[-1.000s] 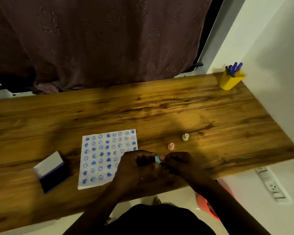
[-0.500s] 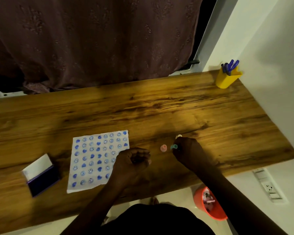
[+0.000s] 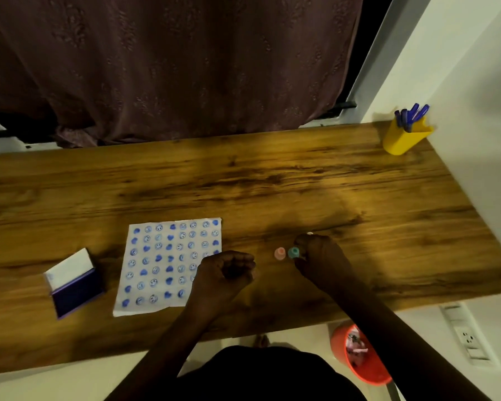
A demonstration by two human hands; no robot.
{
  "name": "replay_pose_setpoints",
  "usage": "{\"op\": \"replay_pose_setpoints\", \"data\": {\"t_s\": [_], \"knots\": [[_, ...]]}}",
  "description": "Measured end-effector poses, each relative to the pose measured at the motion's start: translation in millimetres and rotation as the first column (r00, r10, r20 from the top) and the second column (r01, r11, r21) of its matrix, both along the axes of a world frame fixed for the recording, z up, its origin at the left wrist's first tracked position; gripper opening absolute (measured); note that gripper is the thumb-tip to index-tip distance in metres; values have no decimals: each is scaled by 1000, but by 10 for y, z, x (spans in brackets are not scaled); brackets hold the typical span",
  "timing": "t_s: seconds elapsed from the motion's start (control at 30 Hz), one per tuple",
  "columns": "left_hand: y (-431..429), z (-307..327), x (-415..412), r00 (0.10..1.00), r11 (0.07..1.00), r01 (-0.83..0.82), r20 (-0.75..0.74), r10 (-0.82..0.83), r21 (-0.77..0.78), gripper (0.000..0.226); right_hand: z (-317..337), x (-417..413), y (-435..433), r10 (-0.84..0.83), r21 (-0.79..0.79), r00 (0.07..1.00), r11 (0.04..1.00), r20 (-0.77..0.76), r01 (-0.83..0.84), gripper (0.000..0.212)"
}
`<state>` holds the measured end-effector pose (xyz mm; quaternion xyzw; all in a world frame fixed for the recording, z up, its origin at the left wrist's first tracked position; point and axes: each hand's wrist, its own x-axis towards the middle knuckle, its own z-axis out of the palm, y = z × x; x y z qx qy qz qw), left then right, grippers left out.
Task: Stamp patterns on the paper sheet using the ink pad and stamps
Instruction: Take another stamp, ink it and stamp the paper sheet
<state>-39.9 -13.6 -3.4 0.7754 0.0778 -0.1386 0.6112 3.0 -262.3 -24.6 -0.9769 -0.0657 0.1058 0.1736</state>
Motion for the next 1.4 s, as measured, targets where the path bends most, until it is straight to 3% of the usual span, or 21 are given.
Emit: {"op": "replay_pose_setpoints", "data": {"t_s": [0.13, 0.43, 0.63, 0.77, 0.87, 0.97, 1.03, 1.13, 1.27, 1.4], "knots": [[-38, -6, 5, 1000, 1000, -8, 14, 8, 3, 34, 84, -4, -152, -42, -17, 998, 999, 41, 42, 43], [-131, -27, 17, 999, 1000, -15, 39, 15, 0, 45, 122, 157, -261, 16, -42, 995, 999, 100, -12, 25], [-131, -66, -13, 999, 1000, -1, 52, 1, 8, 32, -7, 193, -308, 3, -10, 997, 1000, 71, -2, 25], [-107, -76, -25, 998, 1000, -12, 61, 12, -4, 36, 70, 174, -285, -106, 154, 984, 985, 146, 83, 15], [-70, -80, -11, 997, 1000, 5, 73, -5, 4, 38, 222, 137, -176, -256, 353, 960, 914, 116, 201, 13], [-10, -45, 12, 998, 999, 8, 60, -6, -35, 33, 369, 100, 18, -391, 574, 913, 723, -118, 384, 17], [35, 4, 36, 998, 997, 10, 60, -5, -80, 37, 451, 62, 167, -381, 694, 871, 536, -309, 480, 17], [172, 82, 54, 996, 993, -5, 91, 16, -119, 41, 526, -11, 457, -287, 758, 853, 394, -436, 520, 14], [443, 171, 14, 989, 987, -5, 144, 29, -162, 46, 619, -118, 905, -160, 765, 838, 350, -521, 542, 8], [790, 170, -90, 986, 975, -63, 138, 94, -214, 33, 712, -187, 1362, -49, 752, 817, 363, -575, 551, 14]]}}
